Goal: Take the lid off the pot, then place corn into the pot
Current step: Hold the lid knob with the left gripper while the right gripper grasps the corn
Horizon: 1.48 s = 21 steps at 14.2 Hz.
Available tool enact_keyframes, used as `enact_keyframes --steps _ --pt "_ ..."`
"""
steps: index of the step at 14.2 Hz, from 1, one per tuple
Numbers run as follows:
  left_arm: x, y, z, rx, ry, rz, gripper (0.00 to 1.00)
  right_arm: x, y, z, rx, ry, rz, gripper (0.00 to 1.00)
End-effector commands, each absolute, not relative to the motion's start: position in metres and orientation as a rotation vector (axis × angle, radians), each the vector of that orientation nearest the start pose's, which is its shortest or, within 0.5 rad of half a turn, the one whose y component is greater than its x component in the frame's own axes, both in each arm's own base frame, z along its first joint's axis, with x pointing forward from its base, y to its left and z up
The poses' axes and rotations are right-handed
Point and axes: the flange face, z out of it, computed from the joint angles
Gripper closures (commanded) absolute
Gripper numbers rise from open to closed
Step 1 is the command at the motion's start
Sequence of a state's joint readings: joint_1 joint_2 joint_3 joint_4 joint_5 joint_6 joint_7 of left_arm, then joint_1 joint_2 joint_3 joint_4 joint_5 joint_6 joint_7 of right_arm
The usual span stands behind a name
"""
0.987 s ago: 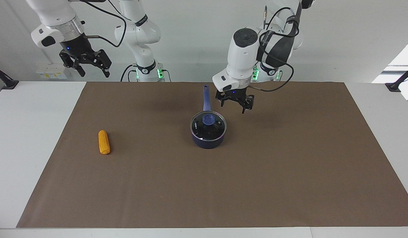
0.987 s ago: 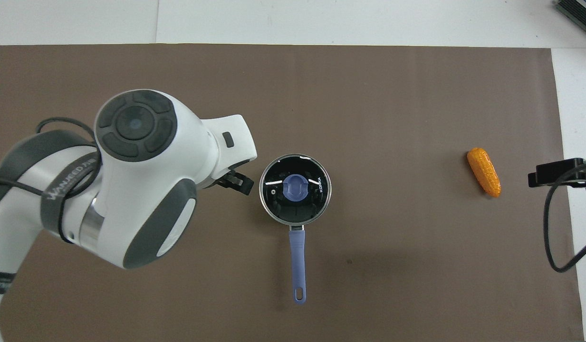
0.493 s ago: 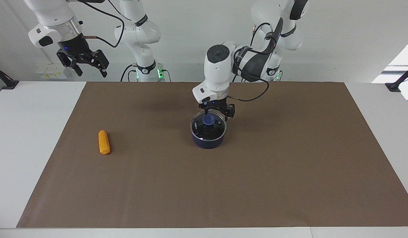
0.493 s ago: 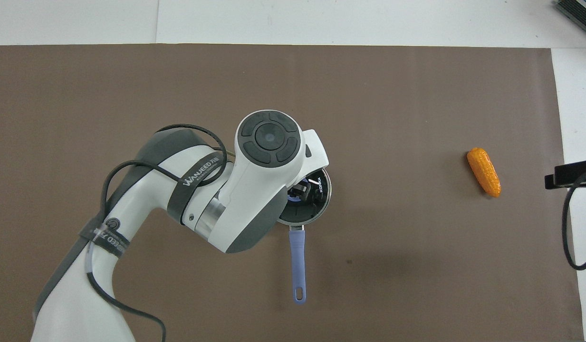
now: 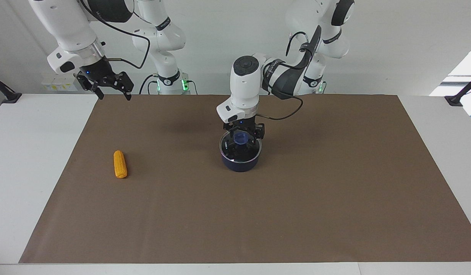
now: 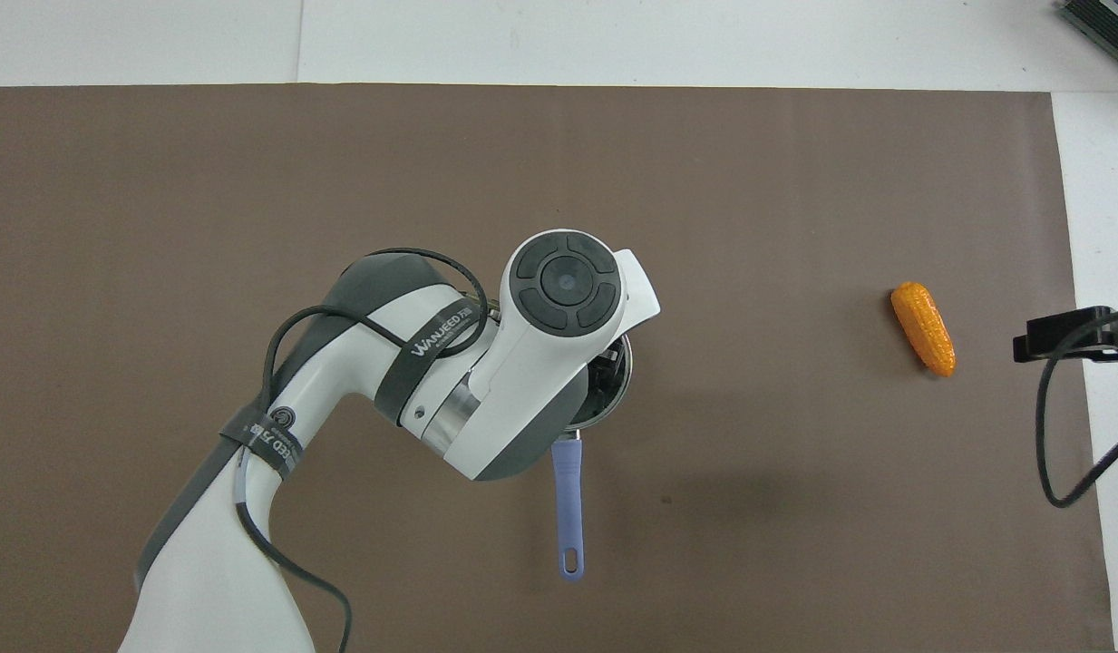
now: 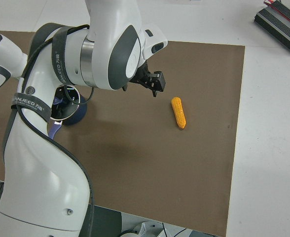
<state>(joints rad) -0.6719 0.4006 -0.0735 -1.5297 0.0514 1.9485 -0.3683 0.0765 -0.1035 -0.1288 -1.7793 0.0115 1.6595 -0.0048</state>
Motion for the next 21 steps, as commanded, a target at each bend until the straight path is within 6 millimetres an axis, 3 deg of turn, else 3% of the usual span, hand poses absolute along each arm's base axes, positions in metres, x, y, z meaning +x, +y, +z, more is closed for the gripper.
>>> enact_keyframes --steps 1,3,7,10,11,12,13,14,16,18,21 --pt "0.503 -0.457 0.424 -3.070 0.588 -0.063 0.00 0.555 -0.026 0.520 -3.121 -0.063 -0.019 0.00" --pt "0.502 -0.456 0.417 -3.070 0.584 -0.055 0.00 0.582 -0.027 0.470 -3.131 -0.121 -0.002 0.00" --pt "0.499 -0.455 0.405 -3.067 0.578 -0.043 0.00 0.608 -0.038 0.408 -3.142 -0.188 -0.014 0.00" --pt "0.499 -0.455 0.405 -3.075 0.542 -0.041 0.02 0.615 -0.082 0.368 -3.123 -0.473 -0.006 0.00" --pt "0.498 -0.455 0.404 -3.073 0.539 -0.035 0.18 0.615 -0.094 0.356 -3.110 -0.555 0.005 0.00" --pt "0.500 -0.453 0.405 -3.069 0.557 -0.038 0.64 0.615 -0.106 0.344 -3.109 -0.578 0.005 0.00" --pt "0.501 -0.453 0.403 -3.073 0.556 -0.046 0.94 0.618 -0.109 0.333 -3.112 -0.577 0.009 0.00" --pt "0.507 -0.448 0.404 -3.080 0.543 -0.058 1.00 0.617 -0.108 0.331 -3.108 -0.579 0.020 0.00" --pt "0.499 -0.453 0.404 -3.067 0.576 -0.040 1.00 0.619 -0.100 0.327 -3.108 -0.592 0.016 0.00" --pt "0.504 -0.444 0.415 -3.065 0.569 -0.045 1.00 0.620 -0.100 0.322 -3.109 -0.600 0.012 0.00" --pt "0.504 -0.426 0.472 -3.082 0.563 -0.078 1.00 0.608 -0.106 0.305 -3.097 -0.588 0.066 0.00"
